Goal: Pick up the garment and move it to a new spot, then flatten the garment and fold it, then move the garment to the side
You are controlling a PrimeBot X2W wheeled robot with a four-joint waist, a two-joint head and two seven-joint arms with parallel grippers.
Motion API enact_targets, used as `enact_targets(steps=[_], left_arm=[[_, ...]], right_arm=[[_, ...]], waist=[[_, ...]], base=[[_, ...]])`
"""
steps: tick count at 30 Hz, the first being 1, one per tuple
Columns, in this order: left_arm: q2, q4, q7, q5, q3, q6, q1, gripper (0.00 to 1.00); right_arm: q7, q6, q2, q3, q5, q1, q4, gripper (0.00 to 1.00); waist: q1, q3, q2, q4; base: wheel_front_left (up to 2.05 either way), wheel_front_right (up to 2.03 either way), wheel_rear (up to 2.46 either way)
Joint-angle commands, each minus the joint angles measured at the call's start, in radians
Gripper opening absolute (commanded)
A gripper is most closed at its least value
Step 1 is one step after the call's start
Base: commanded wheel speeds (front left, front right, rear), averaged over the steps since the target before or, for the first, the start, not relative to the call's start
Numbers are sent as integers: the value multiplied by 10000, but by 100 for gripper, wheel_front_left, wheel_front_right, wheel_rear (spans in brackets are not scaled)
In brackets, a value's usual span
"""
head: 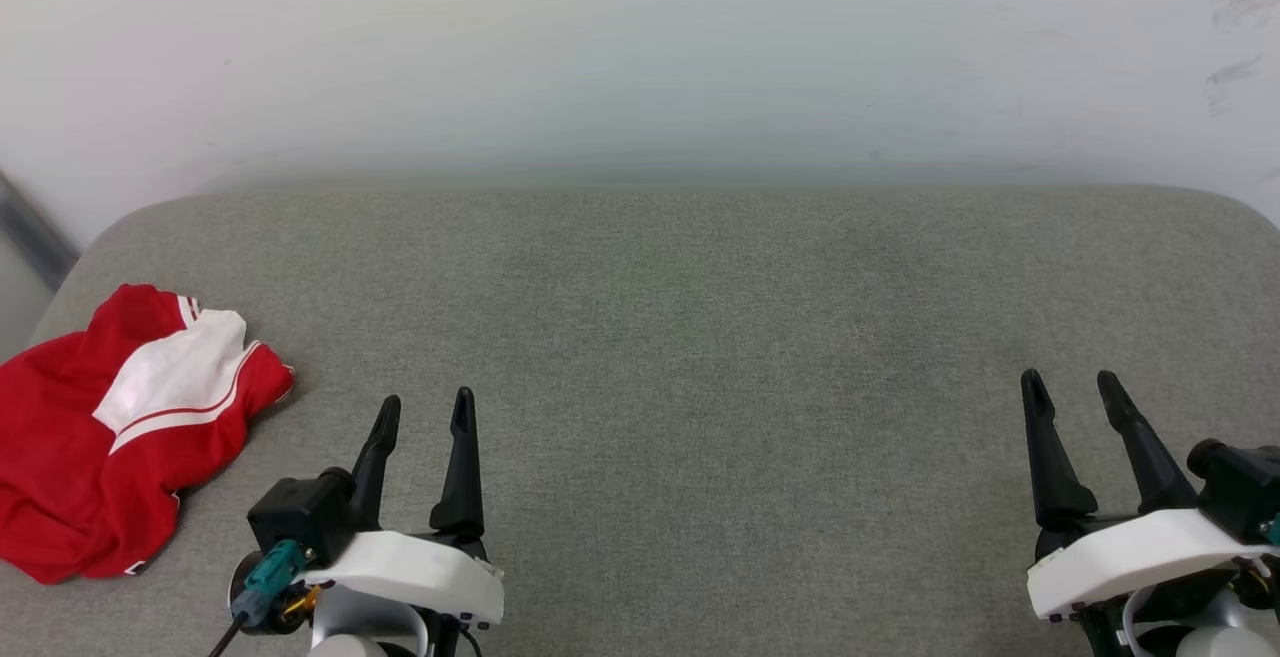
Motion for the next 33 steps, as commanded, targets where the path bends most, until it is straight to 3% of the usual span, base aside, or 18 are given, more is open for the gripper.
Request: enact_targets(steps=[1, 33], left_arm=[[23, -26, -79, 230, -44, 58, -8, 100], [25, 576, -701, 1913, -493, 308, -173, 100]], right_arm=[[-66, 0, 34, -13, -246, -1, -121, 100], [-356, -1, 79, -172, -1924, 230, -116, 100]], waist=[[0, 1, 0, -3], [0, -32, 0, -36]], base=[[0, 0, 0], [0, 0, 0]])
